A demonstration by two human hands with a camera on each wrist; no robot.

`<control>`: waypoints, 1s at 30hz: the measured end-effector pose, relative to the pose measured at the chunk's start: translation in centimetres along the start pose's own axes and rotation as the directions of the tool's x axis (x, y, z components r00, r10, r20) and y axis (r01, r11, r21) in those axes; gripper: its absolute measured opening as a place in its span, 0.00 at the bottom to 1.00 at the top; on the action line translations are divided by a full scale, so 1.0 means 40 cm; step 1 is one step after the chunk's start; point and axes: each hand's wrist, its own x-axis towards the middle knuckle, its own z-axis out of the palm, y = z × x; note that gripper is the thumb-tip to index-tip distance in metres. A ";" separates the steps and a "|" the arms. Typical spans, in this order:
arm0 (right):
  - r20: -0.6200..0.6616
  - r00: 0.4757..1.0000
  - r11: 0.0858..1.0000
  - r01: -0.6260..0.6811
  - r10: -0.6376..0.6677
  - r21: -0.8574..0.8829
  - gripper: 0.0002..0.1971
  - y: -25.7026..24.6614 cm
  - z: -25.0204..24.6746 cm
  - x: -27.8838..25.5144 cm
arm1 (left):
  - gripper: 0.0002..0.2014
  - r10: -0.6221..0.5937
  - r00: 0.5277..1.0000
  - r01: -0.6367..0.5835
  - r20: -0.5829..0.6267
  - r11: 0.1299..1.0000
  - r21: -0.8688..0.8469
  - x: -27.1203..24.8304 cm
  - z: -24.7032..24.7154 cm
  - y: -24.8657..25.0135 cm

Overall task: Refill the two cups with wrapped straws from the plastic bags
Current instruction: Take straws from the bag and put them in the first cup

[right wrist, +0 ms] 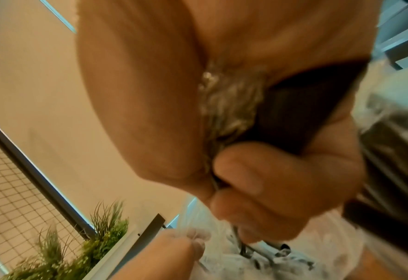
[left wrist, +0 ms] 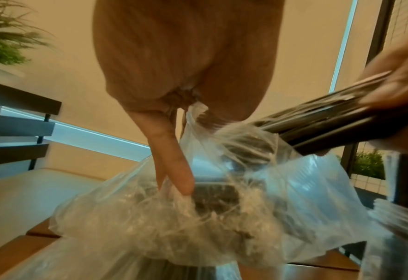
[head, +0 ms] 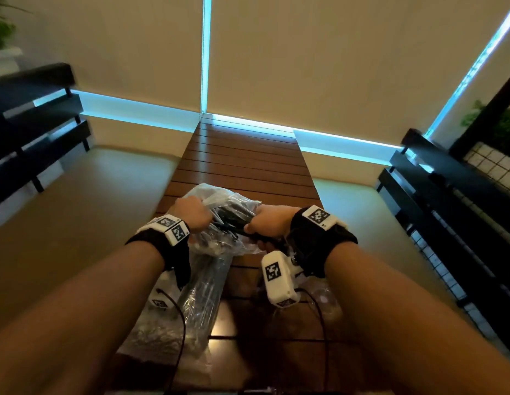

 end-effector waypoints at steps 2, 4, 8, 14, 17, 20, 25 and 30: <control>-0.001 1.000 1.000 -0.002 0.002 -0.019 0.12 0.024 -0.030 -0.035 | 0.20 -0.056 0.998 0.056 -0.004 0.998 -0.003 0.038 0.005 0.002; 0.001 1.000 1.000 0.012 -0.012 -0.025 0.12 0.049 -0.062 -0.064 | 0.27 -0.074 0.997 0.075 -0.020 0.997 0.029 0.070 0.012 0.009; 0.014 0.999 0.999 0.032 -0.032 -0.039 0.17 0.095 -0.113 -0.129 | 0.27 -0.162 0.986 0.163 -0.029 0.986 0.038 0.070 0.009 0.053; 0.057 0.991 0.976 0.112 -0.125 0.185 0.09 0.141 -0.170 -0.248 | 0.24 -0.175 0.984 0.177 -0.039 0.981 0.081 0.042 0.004 0.103; -0.058 0.972 0.926 0.233 -0.226 0.297 0.05 0.148 -0.175 -0.280 | 0.23 -0.124 0.992 0.121 0.008 0.978 0.171 -0.005 0.007 0.129; -0.270 0.911 0.878 0.385 -0.312 0.285 0.04 0.147 -0.158 -0.264 | 0.19 0.023 0.992 -0.041 0.121 0.988 0.149 -0.045 -0.004 0.152; -0.488 0.743 0.880 0.456 -0.458 -0.131 0.17 0.132 -0.095 -0.189 | 0.47 0.296 0.955 -0.234 0.001 0.757 -0.610 -0.102 -0.098 0.188; -0.529 0.582 0.769 0.588 -0.617 -0.250 0.27 0.073 -0.003 -0.152 | 0.27 0.384 0.922 -0.165 -0.049 0.276 -0.947 -0.198 -0.184 0.269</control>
